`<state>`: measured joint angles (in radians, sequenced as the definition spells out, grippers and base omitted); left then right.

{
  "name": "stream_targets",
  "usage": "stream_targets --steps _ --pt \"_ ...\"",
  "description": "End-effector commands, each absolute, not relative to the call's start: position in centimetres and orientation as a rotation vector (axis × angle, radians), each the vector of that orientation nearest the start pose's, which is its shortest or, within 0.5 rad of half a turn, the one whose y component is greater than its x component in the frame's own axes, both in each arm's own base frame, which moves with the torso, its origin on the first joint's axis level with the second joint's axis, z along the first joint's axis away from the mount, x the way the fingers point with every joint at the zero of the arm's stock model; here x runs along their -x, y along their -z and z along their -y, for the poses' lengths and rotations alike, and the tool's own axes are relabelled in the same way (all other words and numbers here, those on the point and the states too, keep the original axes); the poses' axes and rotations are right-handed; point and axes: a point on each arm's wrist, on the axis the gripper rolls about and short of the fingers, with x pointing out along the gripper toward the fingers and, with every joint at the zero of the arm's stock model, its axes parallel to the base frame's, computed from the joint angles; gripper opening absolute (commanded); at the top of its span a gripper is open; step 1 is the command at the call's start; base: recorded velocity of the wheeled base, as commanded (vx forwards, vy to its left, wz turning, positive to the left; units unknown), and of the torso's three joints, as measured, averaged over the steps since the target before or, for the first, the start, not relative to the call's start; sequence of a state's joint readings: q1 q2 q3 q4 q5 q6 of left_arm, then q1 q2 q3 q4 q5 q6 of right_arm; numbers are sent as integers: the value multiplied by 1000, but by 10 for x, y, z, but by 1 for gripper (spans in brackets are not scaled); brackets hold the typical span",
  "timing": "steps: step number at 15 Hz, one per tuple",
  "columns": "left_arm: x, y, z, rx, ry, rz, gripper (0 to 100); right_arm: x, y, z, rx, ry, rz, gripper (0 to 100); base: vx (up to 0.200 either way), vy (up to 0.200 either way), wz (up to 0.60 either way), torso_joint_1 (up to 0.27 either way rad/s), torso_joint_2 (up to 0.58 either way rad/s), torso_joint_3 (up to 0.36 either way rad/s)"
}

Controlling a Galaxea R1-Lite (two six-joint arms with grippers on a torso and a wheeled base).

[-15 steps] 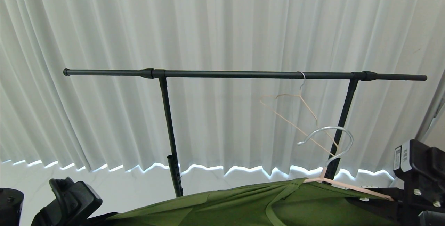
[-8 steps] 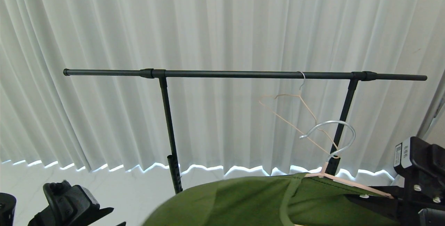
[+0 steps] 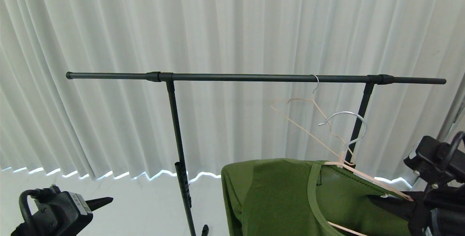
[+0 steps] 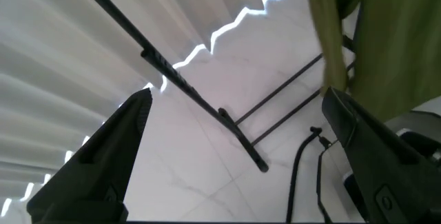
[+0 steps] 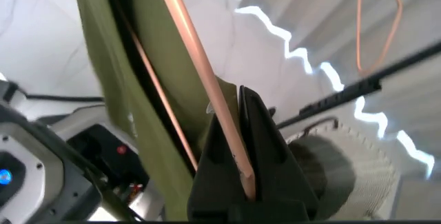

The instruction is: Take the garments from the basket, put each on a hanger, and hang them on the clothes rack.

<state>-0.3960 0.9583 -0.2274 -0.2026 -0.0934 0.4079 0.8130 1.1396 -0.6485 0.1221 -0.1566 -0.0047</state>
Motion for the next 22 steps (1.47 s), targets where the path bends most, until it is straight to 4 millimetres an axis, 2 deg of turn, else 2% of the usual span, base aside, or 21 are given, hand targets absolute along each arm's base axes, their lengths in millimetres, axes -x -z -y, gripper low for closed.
stream_targets --steps 1,5,10,14,22 --pt "-88 -139 39 -471 579 -394 100 -113 -197 -113 282 -595 -592 0 0 0 0 0 0 0" --pt "-89 -143 40 -474 573 -354 100 -142 -190 -128 224 -378 -664 0 0 0 0 0 0 0" --pt "-90 -144 40 -477 570 -354 100 -175 -199 -152 169 -259 -647 0 0 0 0 0 0 0" --pt "-93 -145 41 -473 568 -363 100 -184 -203 -161 151 -244 -645 0 0 0 0 0 0 0" --pt "-93 -145 41 -476 568 -361 100 -186 -207 -163 145 -244 -634 0 200 0 0 2 2 2"
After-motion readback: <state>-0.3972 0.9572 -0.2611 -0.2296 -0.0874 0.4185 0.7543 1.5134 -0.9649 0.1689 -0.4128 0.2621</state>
